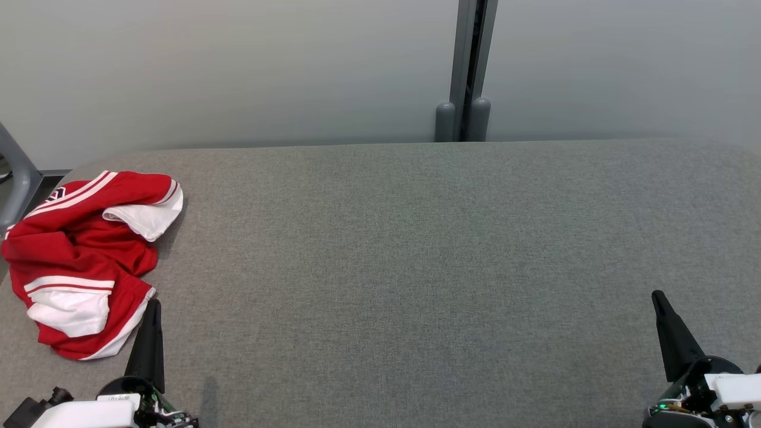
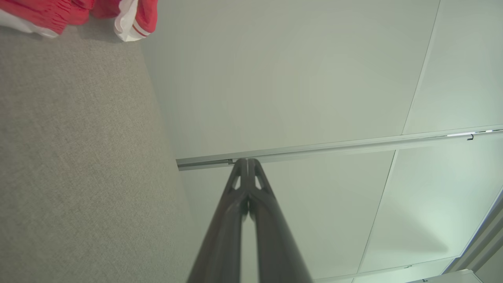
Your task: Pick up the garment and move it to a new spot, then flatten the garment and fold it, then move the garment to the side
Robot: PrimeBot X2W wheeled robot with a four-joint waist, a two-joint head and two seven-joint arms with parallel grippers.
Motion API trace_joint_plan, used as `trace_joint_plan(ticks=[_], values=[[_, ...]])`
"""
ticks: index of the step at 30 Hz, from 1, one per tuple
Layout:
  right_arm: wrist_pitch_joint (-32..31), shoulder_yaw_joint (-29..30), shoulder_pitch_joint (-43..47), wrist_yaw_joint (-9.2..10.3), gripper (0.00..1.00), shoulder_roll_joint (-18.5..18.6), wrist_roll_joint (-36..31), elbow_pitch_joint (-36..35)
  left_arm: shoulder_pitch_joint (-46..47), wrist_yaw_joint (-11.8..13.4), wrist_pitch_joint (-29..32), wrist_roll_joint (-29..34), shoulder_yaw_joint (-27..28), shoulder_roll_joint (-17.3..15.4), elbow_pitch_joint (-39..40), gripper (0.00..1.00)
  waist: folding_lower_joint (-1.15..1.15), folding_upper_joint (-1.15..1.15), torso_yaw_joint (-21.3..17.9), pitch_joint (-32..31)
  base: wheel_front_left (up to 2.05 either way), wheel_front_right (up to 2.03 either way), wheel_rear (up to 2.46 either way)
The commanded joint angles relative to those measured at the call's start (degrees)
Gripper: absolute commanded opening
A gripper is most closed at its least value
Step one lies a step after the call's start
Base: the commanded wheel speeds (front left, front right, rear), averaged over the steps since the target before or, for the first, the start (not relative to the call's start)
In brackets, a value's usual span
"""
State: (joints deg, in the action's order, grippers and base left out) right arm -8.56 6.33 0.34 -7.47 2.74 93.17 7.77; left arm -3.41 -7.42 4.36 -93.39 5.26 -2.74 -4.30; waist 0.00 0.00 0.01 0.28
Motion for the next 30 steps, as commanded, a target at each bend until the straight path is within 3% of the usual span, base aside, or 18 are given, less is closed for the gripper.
trace_joint_plan(ticks=[1, 8, 9, 14, 30], values=[[0.1, -0.1, 0.3, -0.05, 0.0, 0.3, 0.0, -0.4, -0.8, -0.2, 0.0, -0.2, 0.2, -0.3, 0.2, 0.0, 0.0, 0.0, 0.0, 0.0, 0.0, 0.0, 0.0], [0.1, -0.1, 0.3, -0.05, 0.0, 0.3, 0.0, -0.4, -0.8, -0.2, 0.0, -0.2, 0.2, -0.3, 0.2, 0.0, 0.0, 0.0, 0.0, 0.0, 0.0, 0.0, 0.0], [0.1, -0.1, 0.3, -0.05, 1.0, 0.3, 0.0, -0.4, -0.8, -0.2, 0.0, -0.2, 0.2, -0.3, 0.2, 1.0, 0.0, 0.0, 0.0, 0.0, 0.0, 0.0, 0.0], [0.1, -0.1, 1.0, 0.23, 1.0, -1.0, 0.0, 2.0, -0.4, 0.0, -0.1, 0.0, -0.4, 0.6, -2.2, 1.0, 0.0, 0.0, 0.0, 0.0, 0.0, 0.0, 0.0], [5.0, -2.9, -1.0, 0.17, 1.0, -0.6, -1.8, -0.7, 1.0, 0.0, -4.2, 3.6, -1.8, 0.4, -1.0, 1.0, 0.0, 0.0, 0.0, 0.0, 0.0, 0.0, 0.0]])
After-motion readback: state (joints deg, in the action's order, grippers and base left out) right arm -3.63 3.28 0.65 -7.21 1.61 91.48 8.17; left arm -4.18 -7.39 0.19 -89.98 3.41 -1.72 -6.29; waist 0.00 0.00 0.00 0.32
